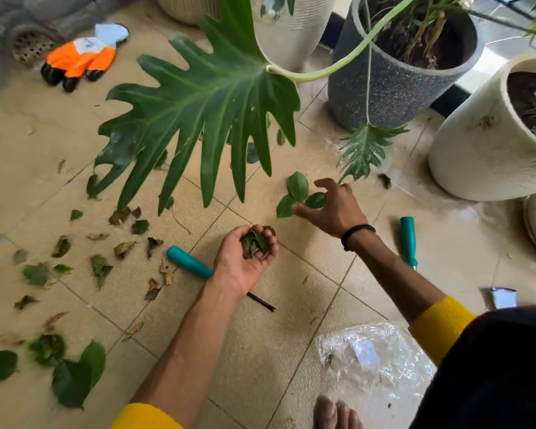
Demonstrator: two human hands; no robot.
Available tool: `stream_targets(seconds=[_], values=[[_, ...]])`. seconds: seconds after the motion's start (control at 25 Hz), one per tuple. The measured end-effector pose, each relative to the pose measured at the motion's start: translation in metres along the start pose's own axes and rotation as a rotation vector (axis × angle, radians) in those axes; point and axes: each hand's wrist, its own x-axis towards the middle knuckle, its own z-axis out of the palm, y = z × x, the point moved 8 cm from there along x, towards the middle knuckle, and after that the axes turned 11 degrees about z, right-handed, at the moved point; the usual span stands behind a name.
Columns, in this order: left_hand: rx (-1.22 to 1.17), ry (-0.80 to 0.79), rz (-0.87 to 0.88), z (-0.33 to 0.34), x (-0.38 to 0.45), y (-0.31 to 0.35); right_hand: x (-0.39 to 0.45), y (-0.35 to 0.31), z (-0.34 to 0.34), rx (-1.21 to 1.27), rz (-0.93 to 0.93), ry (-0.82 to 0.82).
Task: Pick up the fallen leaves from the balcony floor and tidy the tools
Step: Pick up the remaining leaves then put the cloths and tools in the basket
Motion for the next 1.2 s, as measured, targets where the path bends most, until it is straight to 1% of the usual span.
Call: stream_targets(seconds=[0.04,0.12,0.24,0.44,0.56,0.6,0.64,0.72,0.76,0.8,0.84,0.92,1.04,1.12,1.16,1.2], values=[[0.016,0.003,0.023,0.001,0.002,0.003,0.014,0.006,0.008,-0.059,0.052,-0.036],[0.029,0.019,0.058,0.002,0.006,0.007,0.032,0.004,0.026,-0.166,0.063,-0.077],[0.025,0.023,0.084,-0.001,0.013,0.009,0.048,-0.012,0.046,-0.311,-0.036,-0.002],[0.072,0.047,0.123,-0.016,0.013,0.017,0.05,-0.03,0.053,-0.132,-0.284,0.131],[0.053,0.054,0.16,-0.026,0.014,0.026,0.04,-0.034,0.042,0.005,-0.28,0.168],[0.035,0.048,0.166,-0.026,0.014,0.027,0.028,-0.036,0.035,0.072,-0.268,0.156],[0.02,0.037,0.172,-0.027,0.015,0.028,0.013,-0.041,0.03,0.149,-0.276,0.105],[-0.035,0.008,0.166,-0.023,0.016,0.026,-0.03,-0.062,0.028,0.263,-0.366,-0.089],[-0.081,-0.01,0.154,-0.019,0.014,0.023,-0.053,-0.074,0.033,0.251,-0.435,-0.181],[-0.109,-0.038,0.137,-0.014,0.011,0.02,-0.073,-0.083,0.04,0.181,-0.506,-0.226],[-0.134,-0.071,0.115,-0.009,0.009,0.015,-0.089,-0.091,0.048,0.072,-0.575,-0.22],[-0.179,-0.142,0.079,-0.002,0.007,0.006,-0.112,-0.102,0.063,-0.169,-0.692,-0.136],[-0.282,-0.15,0.015,-0.002,0.009,0.0,-0.132,-0.11,0.063,-0.365,-0.764,-0.018],[-0.282,-0.165,0.036,-0.002,0.009,0.005,-0.14,-0.112,0.049,-0.407,-0.763,-0.015],[-0.275,-0.164,0.066,-0.004,0.008,0.008,-0.141,-0.111,0.041,-0.369,-0.754,-0.041],[-0.271,-0.16,0.091,-0.007,0.007,0.011,-0.139,-0.11,0.029,-0.282,-0.733,-0.069]])
